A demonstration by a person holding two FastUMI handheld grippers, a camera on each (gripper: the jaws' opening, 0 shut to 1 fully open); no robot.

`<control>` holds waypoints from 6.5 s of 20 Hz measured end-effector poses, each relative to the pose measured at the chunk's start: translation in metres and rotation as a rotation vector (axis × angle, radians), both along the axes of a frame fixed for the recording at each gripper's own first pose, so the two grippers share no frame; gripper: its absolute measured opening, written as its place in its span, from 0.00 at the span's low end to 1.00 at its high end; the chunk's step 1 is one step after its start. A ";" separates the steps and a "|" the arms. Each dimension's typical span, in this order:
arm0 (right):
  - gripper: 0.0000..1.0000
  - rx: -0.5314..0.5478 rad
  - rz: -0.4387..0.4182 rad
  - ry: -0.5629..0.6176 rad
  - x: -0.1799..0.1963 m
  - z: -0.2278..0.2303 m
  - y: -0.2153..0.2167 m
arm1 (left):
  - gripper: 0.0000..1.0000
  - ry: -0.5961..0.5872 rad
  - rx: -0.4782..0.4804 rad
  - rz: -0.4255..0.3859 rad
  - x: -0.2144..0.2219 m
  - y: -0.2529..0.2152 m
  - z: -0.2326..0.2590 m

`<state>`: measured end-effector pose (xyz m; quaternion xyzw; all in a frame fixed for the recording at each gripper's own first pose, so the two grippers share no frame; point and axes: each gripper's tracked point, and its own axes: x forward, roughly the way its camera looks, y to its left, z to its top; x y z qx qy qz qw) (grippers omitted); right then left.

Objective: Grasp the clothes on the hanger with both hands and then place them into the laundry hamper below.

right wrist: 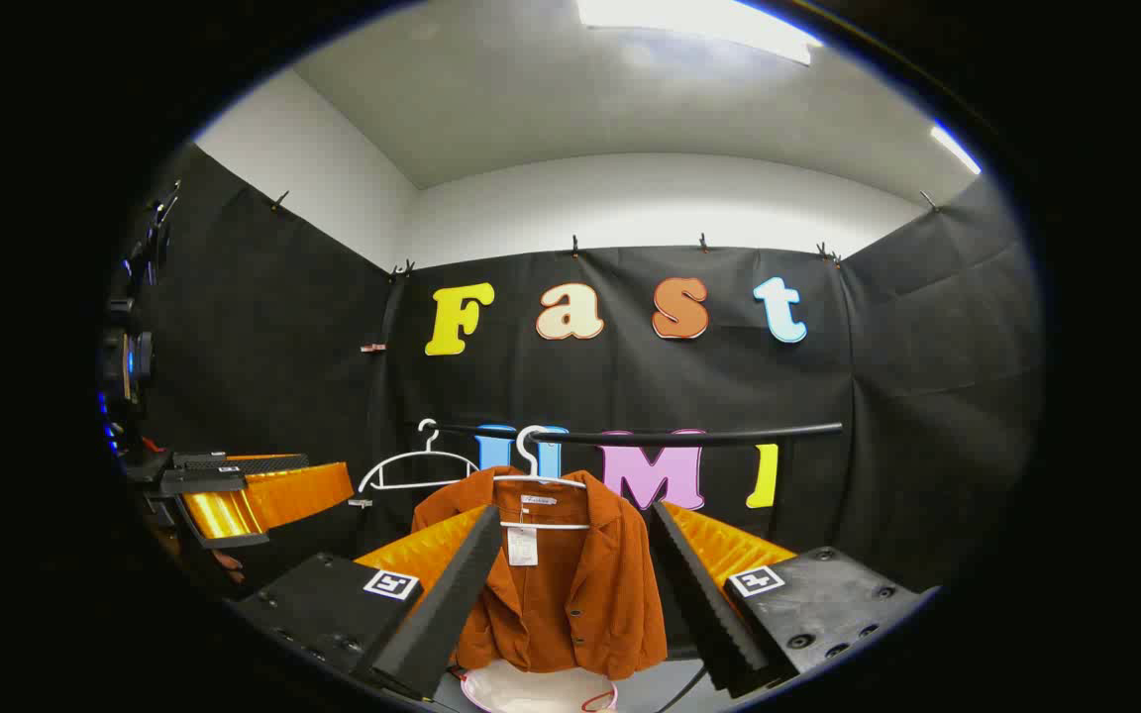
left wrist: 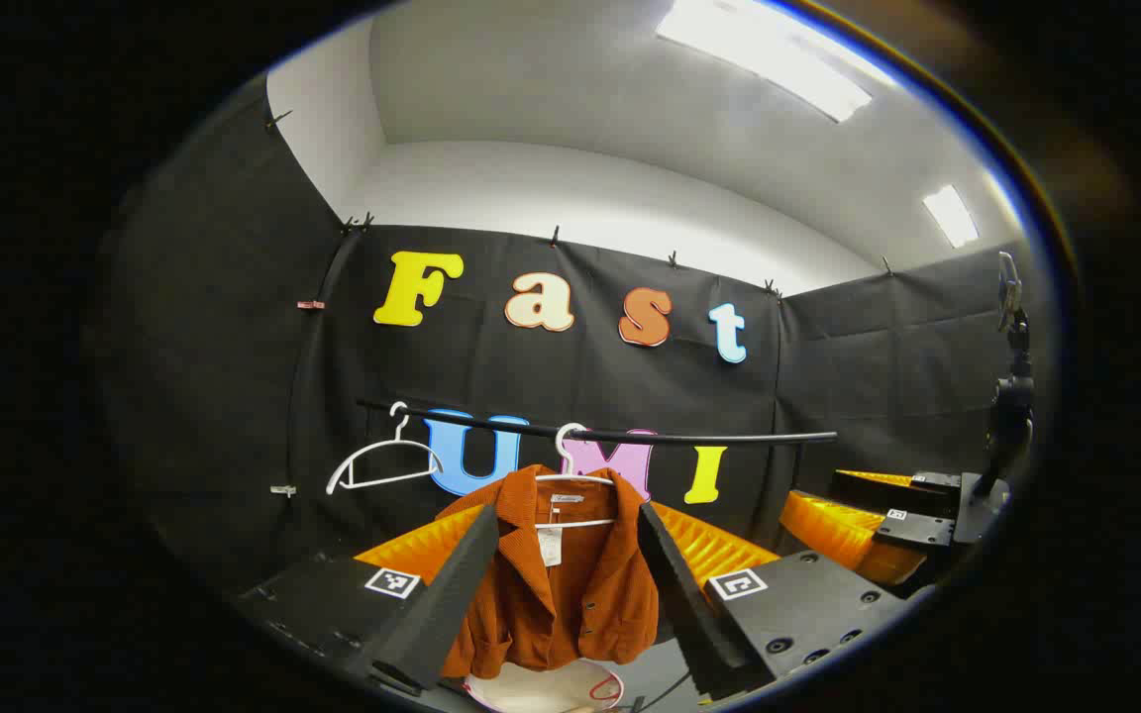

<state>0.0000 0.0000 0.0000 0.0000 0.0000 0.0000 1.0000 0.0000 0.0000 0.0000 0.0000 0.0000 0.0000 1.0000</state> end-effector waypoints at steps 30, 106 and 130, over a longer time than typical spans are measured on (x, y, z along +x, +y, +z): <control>0.98 -0.008 -0.052 0.010 -0.016 -0.001 0.025 | 0.90 0.039 -0.006 -0.091 -0.011 0.004 -0.013; 0.12 0.587 0.837 0.207 0.277 -0.202 -0.005 | 0.08 0.276 -0.248 0.152 0.243 0.086 -0.172; 0.17 0.734 0.524 0.043 0.372 -0.148 -0.109 | 0.08 0.449 0.024 0.097 0.307 0.244 -0.161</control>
